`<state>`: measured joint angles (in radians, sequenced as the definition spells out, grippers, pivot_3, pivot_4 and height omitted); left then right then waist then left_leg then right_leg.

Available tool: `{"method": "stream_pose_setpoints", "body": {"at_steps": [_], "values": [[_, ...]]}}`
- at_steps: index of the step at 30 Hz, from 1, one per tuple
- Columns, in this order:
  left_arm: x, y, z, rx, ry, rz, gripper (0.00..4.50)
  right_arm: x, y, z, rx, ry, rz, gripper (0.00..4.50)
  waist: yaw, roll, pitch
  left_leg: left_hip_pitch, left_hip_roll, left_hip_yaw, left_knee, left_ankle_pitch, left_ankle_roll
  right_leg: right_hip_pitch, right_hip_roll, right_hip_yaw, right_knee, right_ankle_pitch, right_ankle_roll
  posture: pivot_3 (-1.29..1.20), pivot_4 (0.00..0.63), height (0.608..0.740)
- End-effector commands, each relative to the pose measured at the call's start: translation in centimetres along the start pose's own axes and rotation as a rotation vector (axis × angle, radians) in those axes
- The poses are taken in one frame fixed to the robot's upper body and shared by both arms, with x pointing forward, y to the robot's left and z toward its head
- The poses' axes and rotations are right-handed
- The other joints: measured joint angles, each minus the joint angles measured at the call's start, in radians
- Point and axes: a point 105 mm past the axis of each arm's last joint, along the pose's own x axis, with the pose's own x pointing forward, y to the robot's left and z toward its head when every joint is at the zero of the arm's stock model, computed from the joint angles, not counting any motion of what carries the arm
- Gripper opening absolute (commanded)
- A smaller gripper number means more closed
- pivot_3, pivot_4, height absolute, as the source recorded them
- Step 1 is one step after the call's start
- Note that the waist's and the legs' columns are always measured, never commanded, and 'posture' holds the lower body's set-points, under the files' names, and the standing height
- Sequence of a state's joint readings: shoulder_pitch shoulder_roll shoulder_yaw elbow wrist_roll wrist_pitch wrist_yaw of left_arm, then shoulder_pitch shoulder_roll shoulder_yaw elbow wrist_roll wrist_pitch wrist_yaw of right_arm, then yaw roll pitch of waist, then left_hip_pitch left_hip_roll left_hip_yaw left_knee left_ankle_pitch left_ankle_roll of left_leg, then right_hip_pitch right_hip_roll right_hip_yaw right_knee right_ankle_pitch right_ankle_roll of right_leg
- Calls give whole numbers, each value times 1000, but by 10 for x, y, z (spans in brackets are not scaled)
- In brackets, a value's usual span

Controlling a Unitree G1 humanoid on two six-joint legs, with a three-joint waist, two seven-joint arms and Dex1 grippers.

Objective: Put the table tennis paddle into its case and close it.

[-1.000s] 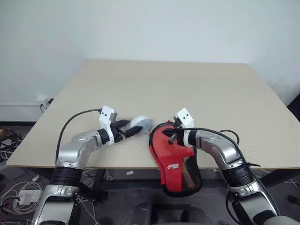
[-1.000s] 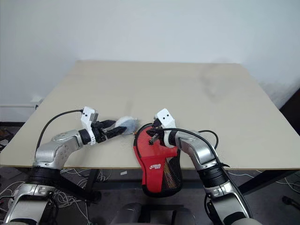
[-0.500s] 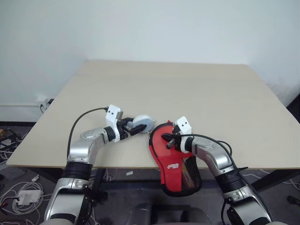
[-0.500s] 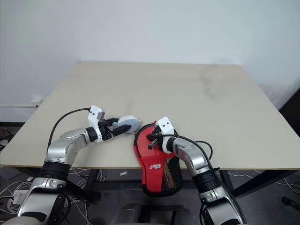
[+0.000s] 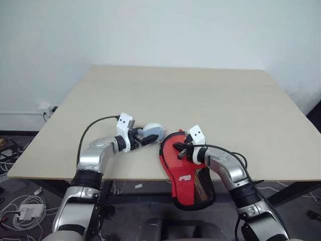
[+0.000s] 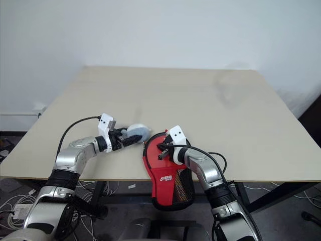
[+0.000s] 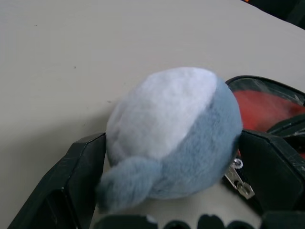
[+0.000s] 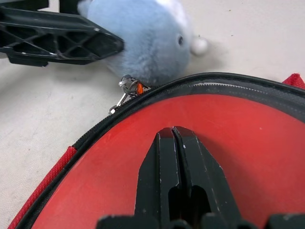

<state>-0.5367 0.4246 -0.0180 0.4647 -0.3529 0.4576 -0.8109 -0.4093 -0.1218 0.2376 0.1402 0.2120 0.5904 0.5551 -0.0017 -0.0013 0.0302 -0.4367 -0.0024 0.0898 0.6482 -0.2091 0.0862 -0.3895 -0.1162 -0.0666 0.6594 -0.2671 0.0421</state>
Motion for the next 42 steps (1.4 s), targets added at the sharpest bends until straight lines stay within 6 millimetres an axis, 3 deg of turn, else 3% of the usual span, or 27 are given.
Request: {"method": "stream_pose_setpoints", "body": {"at_steps": [1,22,25,28,39,42], "values": [[5,0,19,19,-55,7,4500,1,5,-10,23,30,9,9,0,0,0,0,0,0,0,0,0,0,0,0,0,0,0,0,0,707],[22,-2,35,-216,-159,7,4500,-1,10,-16,25,55,20,9,0,-1,-1,0,0,-2,3,-1,2,2,0,-1,1,0,0,0,0,707],[25,-3,29,-213,-120,14,3887,0,10,-16,27,59,21,0,0,-2,-1,0,0,-2,3,-1,2,2,0,-1,1,0,0,0,0,707],[27,-5,22,-209,-75,7,2935,0,10,-17,31,63,22,0,0,-2,-2,0,0,-2,3,-1,2,2,0,-1,1,0,0,0,0,707],[32,-8,6,-207,11,12,2935,0,10,-17,43,67,15,0,1,-8,-7,2,0,-3,2,-1,2,3,0,-1,0,0,0,0,0,707],[34,-10,8,-221,-3,2,2332,0,9,-17,45,68,13,0,1,-9,-8,2,0,-3,2,-1,2,3,-1,-1,0,0,0,0,0,707]]}}
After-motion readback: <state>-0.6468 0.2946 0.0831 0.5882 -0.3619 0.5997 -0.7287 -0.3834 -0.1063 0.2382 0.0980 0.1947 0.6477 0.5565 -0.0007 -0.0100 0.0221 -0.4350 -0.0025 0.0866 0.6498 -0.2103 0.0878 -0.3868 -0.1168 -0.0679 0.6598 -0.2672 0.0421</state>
